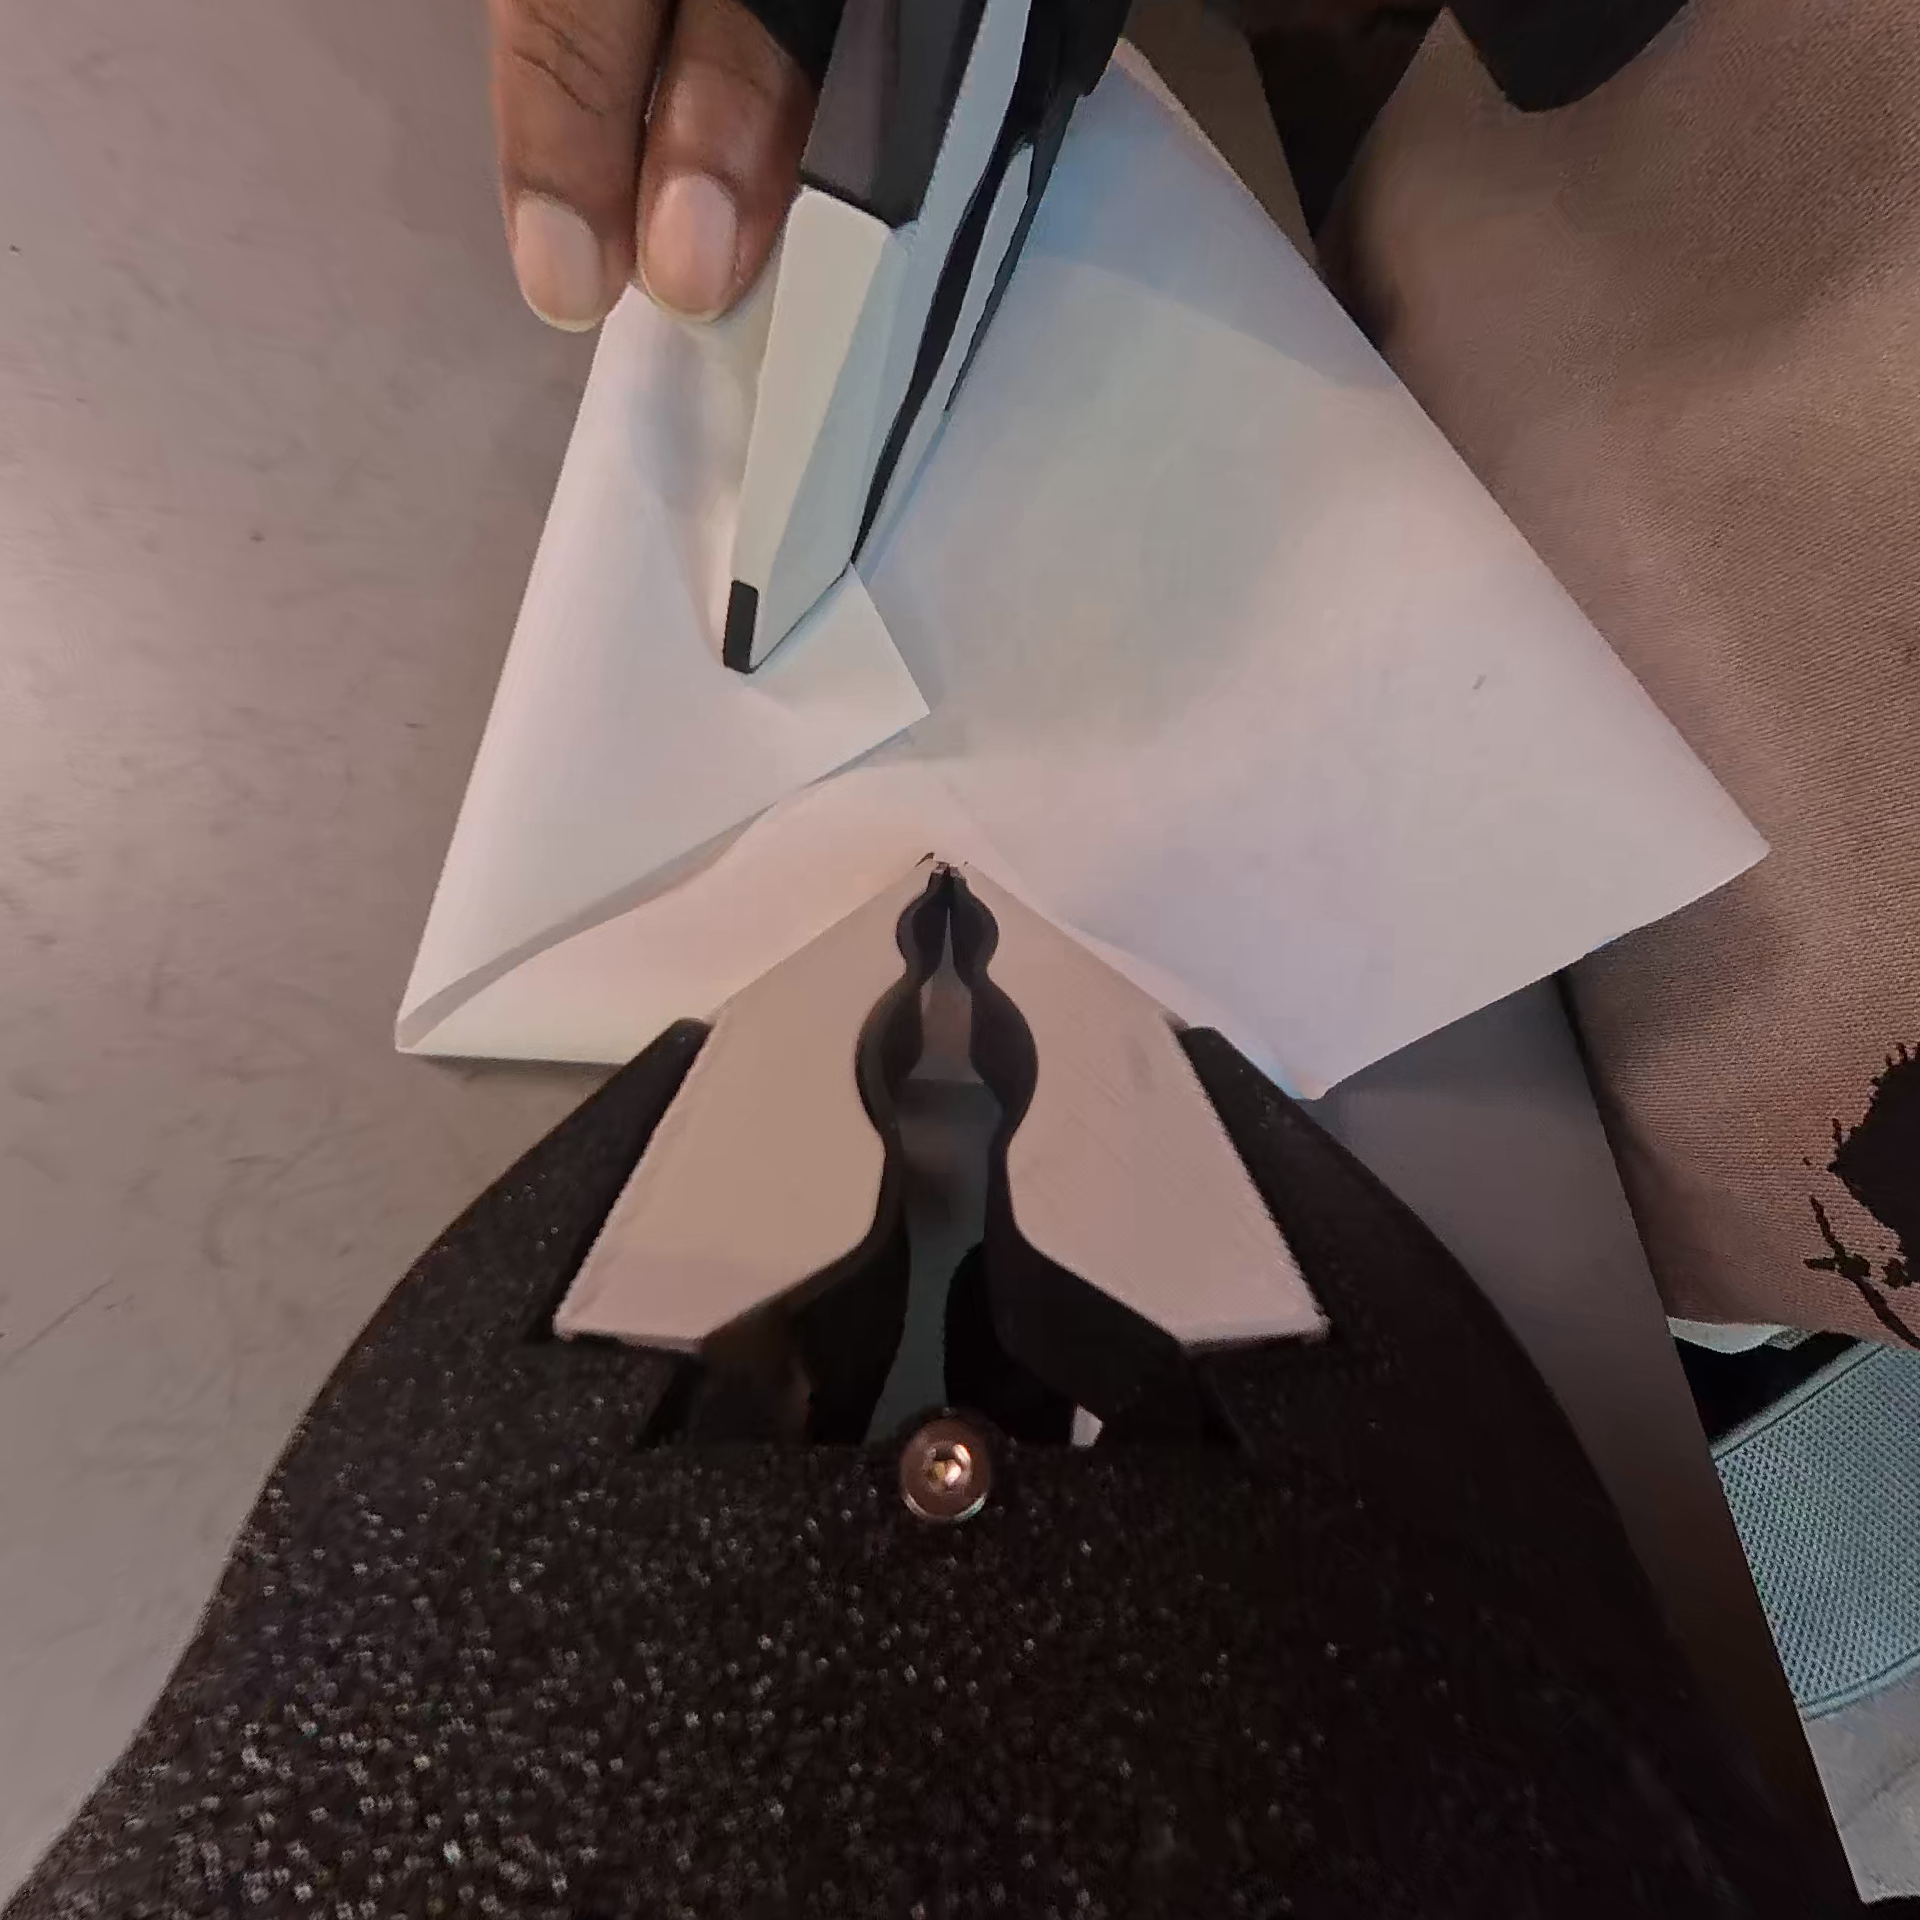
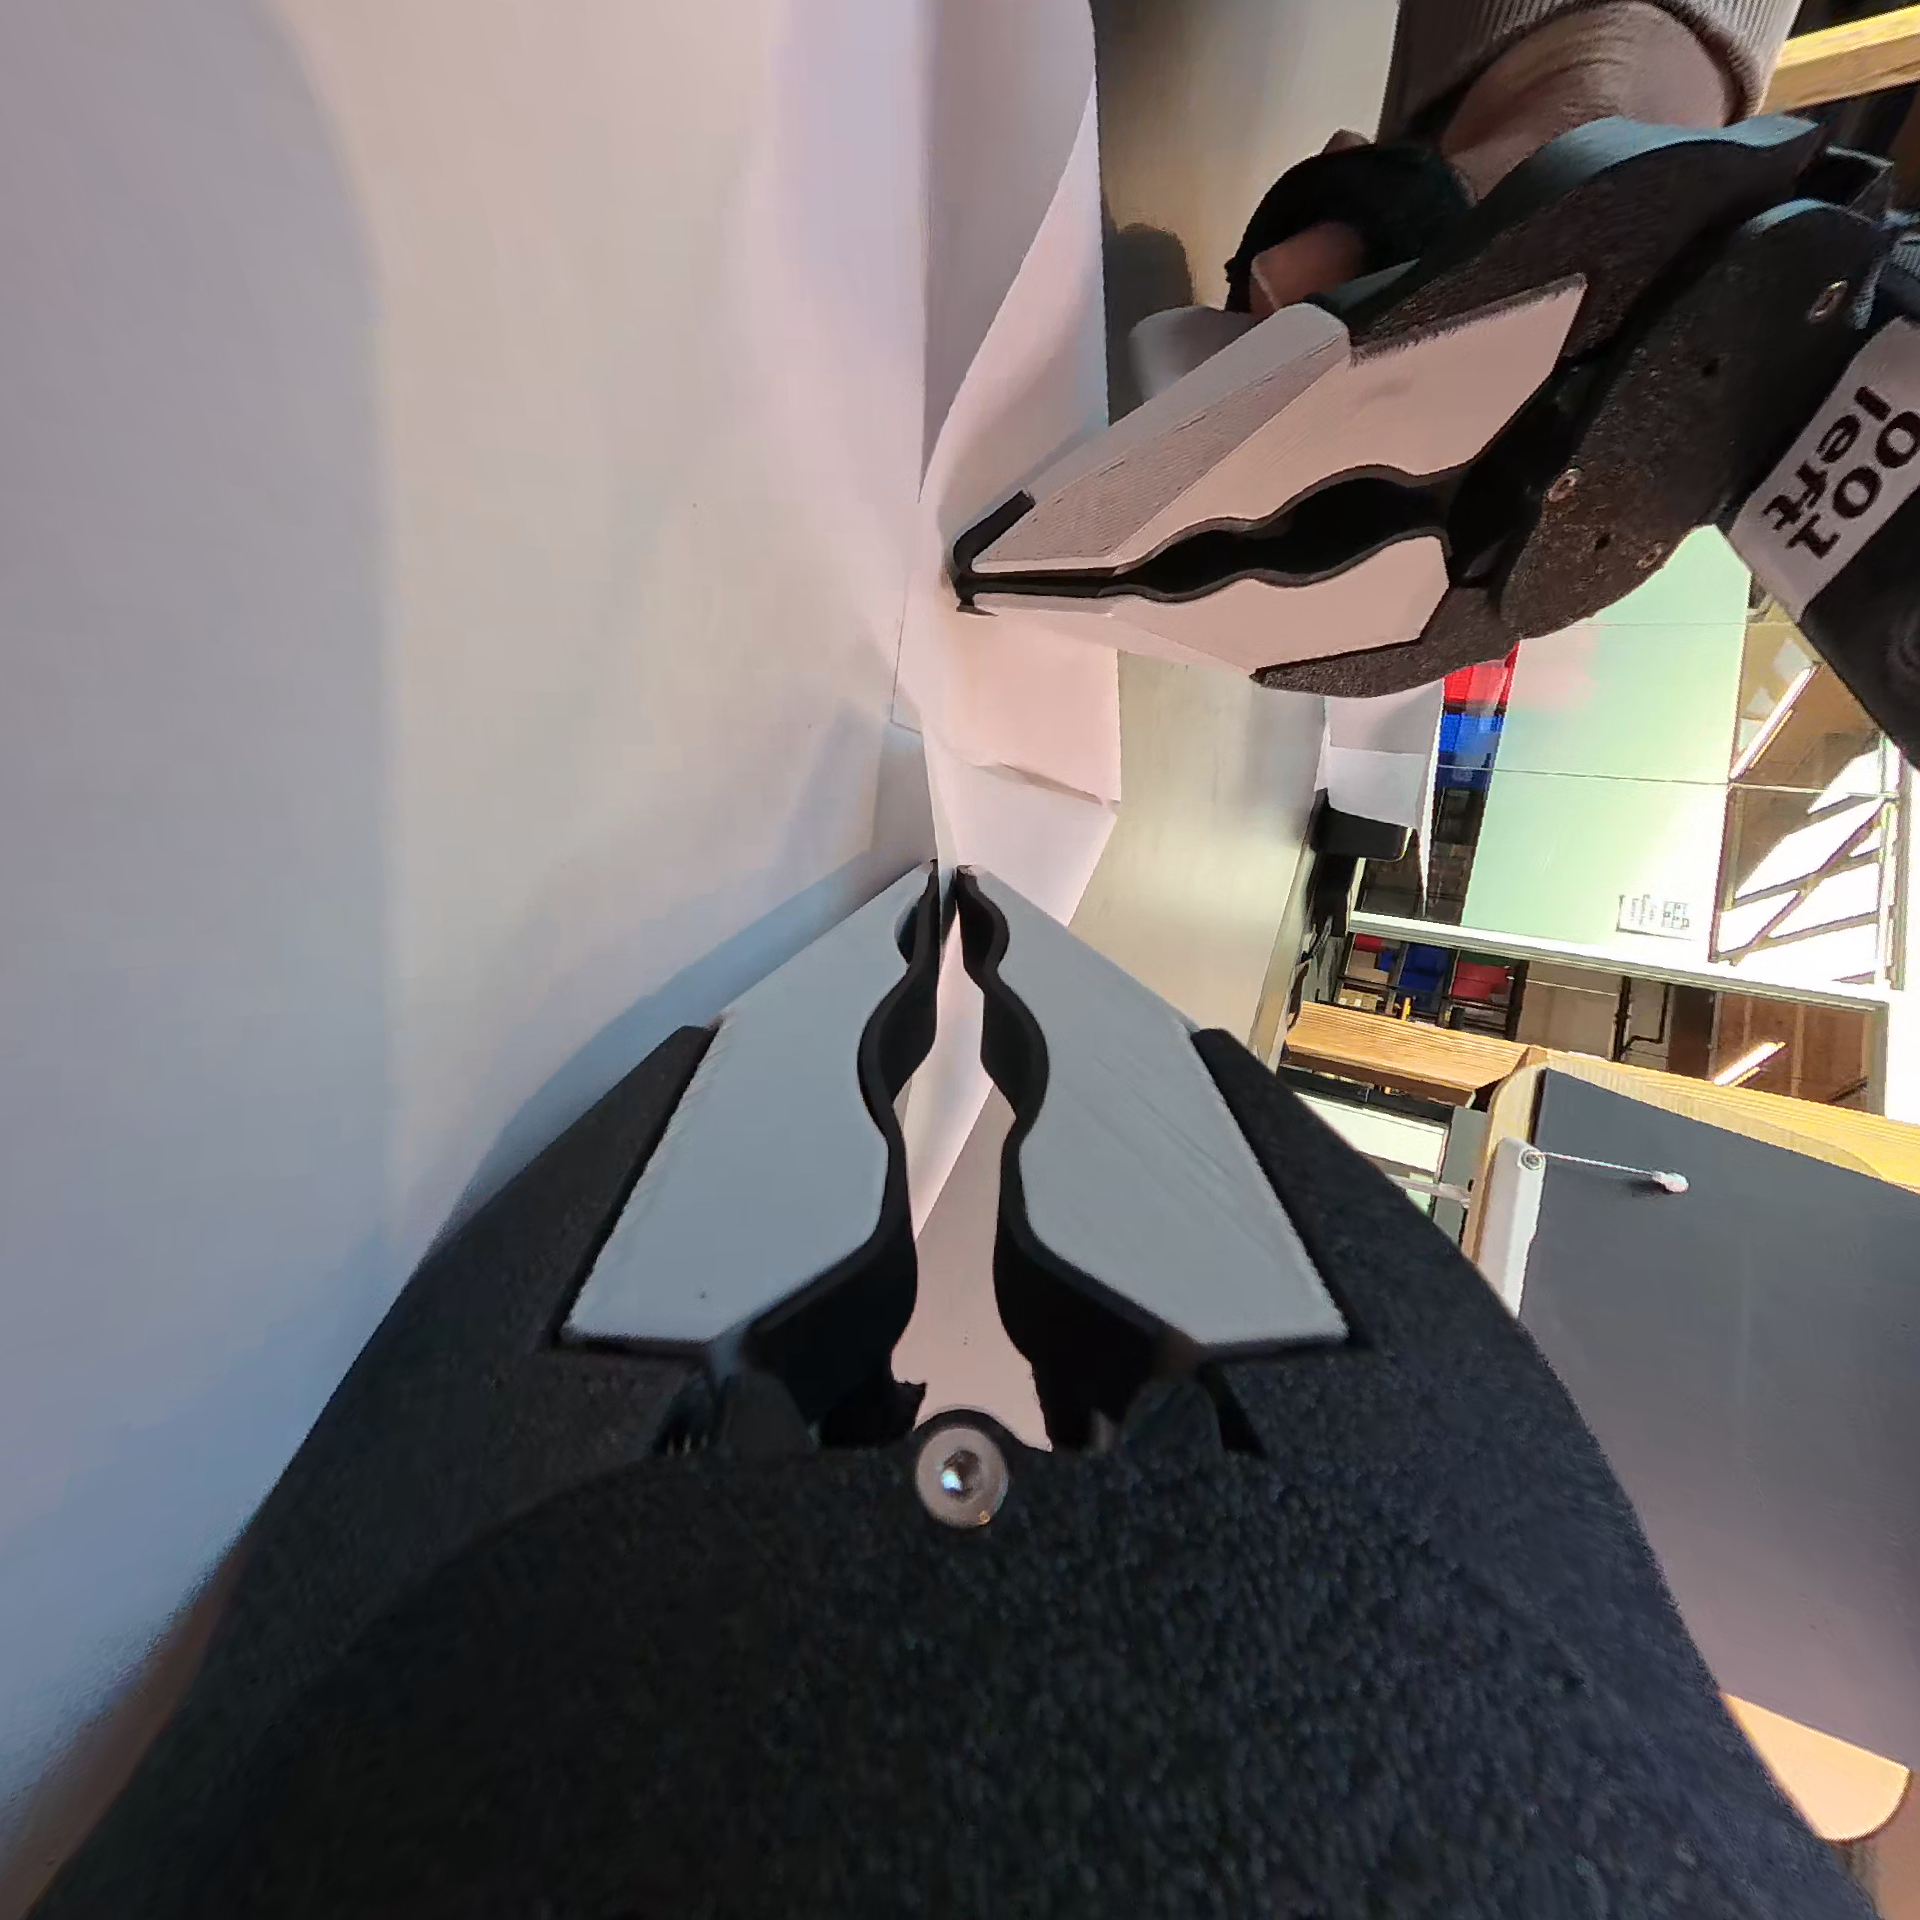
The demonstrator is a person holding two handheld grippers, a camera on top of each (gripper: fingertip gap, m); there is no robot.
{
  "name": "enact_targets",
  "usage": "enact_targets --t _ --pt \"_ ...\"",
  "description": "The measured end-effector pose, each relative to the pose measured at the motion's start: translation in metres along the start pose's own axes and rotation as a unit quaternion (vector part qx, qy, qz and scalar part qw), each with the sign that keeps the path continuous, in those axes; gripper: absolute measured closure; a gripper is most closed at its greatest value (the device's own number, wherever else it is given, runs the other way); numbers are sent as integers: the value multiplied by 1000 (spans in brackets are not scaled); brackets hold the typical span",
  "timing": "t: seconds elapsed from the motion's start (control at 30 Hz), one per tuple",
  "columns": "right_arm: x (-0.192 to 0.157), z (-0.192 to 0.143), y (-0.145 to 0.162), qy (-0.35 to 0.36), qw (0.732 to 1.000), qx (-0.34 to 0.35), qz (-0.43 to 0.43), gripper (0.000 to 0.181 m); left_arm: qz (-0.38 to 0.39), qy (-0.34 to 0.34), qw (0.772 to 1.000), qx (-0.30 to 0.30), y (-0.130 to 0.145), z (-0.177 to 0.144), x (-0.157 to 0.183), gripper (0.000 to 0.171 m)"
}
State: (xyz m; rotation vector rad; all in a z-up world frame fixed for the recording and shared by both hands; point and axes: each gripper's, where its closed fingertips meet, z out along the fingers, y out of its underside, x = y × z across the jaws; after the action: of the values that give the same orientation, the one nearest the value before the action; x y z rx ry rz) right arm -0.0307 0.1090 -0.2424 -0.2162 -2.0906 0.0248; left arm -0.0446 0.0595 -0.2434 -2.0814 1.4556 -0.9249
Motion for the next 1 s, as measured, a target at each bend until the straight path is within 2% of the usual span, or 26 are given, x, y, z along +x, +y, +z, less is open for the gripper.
enact_targets --t 0.3,0.6,0.7,0.83,0.93,1.0 --pt "-1 1 -2 4 1000 3 -12 181 9 24 1000 6 -1 1 7 171" --pt "-1 1 -1 7 1000 0 4 181 -4 -21 1000 7 -2 -1 2 171" --pt "-2 0 -1 6 1000 -2 9 181 -19 -63 998 24 -6 -13 -4 171" --pt "-2 0 -1 7 1000 -2 15 181 -61 -152 986 39 -1 -42 -16 171" --pt "-2 0 0 8 1000 -2 23 181 -116 -226 963 89 6 -75 -29 171" --pt "-1 0 1 10 999 -2 30 181 -185 -275 935 122 21 -98 -43 171"
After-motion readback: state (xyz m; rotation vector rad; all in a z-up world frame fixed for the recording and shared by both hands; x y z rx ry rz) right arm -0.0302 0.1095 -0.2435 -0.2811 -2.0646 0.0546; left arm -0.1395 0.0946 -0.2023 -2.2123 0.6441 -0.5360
